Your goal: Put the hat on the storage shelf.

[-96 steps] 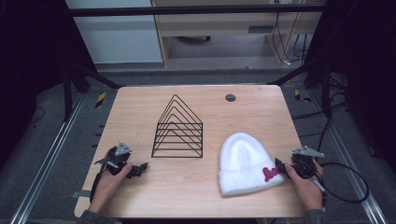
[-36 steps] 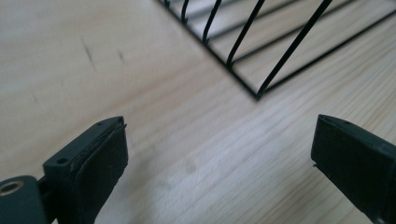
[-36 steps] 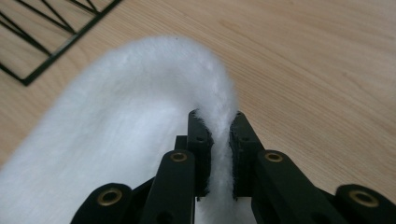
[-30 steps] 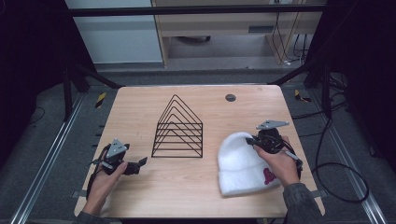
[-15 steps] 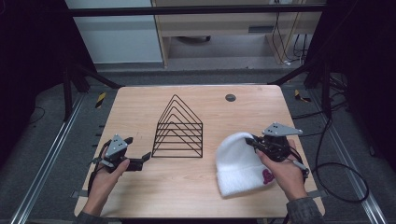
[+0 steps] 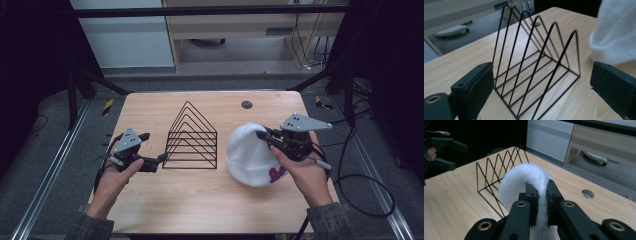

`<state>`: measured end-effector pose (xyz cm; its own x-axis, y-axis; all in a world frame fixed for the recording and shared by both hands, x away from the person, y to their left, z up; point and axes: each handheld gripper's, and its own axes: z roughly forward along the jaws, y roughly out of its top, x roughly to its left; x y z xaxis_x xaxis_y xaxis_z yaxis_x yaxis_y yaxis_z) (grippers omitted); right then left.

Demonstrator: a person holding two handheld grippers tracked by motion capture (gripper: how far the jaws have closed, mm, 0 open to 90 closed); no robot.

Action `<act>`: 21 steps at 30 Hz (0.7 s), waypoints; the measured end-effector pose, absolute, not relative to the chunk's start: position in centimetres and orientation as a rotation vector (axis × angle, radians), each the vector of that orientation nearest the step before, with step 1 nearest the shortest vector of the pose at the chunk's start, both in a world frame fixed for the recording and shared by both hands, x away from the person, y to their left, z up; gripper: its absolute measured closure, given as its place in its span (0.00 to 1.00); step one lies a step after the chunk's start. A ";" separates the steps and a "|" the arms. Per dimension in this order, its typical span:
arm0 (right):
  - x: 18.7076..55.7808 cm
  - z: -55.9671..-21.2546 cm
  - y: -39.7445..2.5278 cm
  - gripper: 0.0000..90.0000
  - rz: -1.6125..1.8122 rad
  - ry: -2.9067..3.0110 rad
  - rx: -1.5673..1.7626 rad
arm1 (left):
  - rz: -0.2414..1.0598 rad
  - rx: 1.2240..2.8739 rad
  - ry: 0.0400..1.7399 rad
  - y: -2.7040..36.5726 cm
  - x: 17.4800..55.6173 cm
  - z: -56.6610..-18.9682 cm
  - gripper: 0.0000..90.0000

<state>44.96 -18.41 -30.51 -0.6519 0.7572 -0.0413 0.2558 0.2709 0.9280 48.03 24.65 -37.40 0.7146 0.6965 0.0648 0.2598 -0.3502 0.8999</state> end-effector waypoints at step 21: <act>49.5 -20.9 -16.2 0.93 1.349 2.027 0.875 | 0.482 1.948 0.653 22.7 50.7 -31.3 0.07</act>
<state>49.52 -16.17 -20.94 -0.6390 0.7644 -0.0860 0.2158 0.2855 0.9338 50.74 22.66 -31.30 0.7761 0.6283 0.0538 0.2361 -0.3686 0.8991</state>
